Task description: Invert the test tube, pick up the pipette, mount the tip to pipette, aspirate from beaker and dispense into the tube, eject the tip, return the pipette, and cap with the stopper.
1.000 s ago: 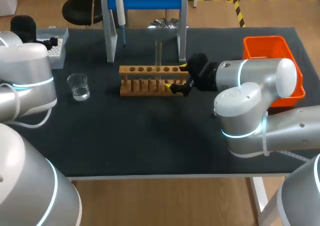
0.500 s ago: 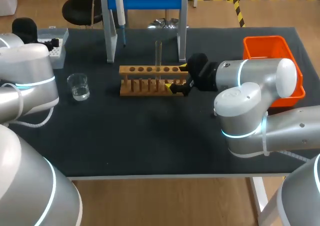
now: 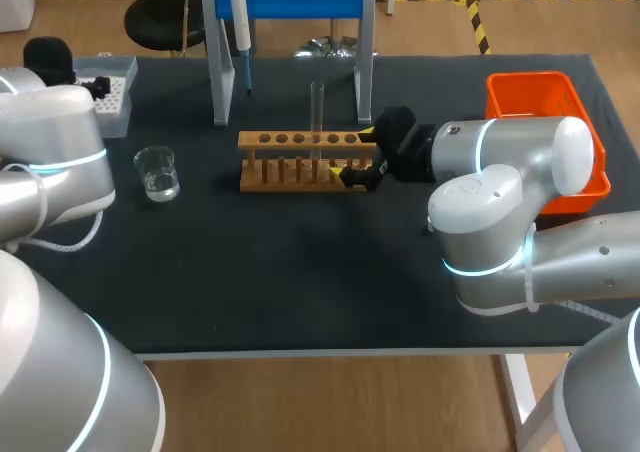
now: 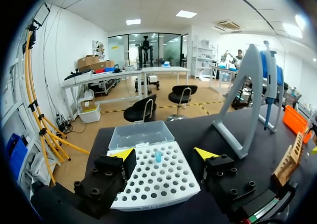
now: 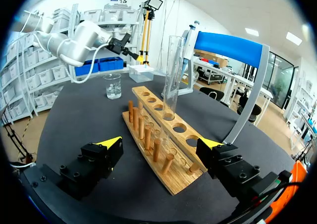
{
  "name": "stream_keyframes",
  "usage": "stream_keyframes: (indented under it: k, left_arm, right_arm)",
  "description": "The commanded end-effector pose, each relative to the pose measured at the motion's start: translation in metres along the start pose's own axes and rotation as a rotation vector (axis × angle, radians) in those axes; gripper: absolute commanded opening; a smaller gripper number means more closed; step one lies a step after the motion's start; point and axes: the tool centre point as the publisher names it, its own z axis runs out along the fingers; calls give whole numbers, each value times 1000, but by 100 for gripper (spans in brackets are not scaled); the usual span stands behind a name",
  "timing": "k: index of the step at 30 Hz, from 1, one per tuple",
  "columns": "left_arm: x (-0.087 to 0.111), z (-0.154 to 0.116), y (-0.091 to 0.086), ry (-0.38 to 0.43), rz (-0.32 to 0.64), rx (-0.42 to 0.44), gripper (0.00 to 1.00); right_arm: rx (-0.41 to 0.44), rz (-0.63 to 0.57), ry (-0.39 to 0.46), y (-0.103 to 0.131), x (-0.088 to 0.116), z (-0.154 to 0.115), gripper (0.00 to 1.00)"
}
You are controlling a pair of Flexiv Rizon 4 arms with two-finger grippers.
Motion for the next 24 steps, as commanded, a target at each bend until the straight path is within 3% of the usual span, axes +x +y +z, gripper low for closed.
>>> stream_keyframes:
  k: [1, 6, 8, 24]
  left_arm:
    - [1, 10, 1, 5, -3, 7, 70]
    - [4, 15, 3, 9, -22, 9, 68]
    - [4, 16, 5, 5, -29, 9, 53]
    - [1, 25, 11, 0, -30, 6, 44]
  right_arm:
    - [4, 0, 2, 1, 0, -1, 100]
    - [4, 0, 2, 1, 0, -1, 100]
    - [4, 0, 2, 1, 0, -1, 100]
    - [4, 0, 2, 1, 0, -1, 100]
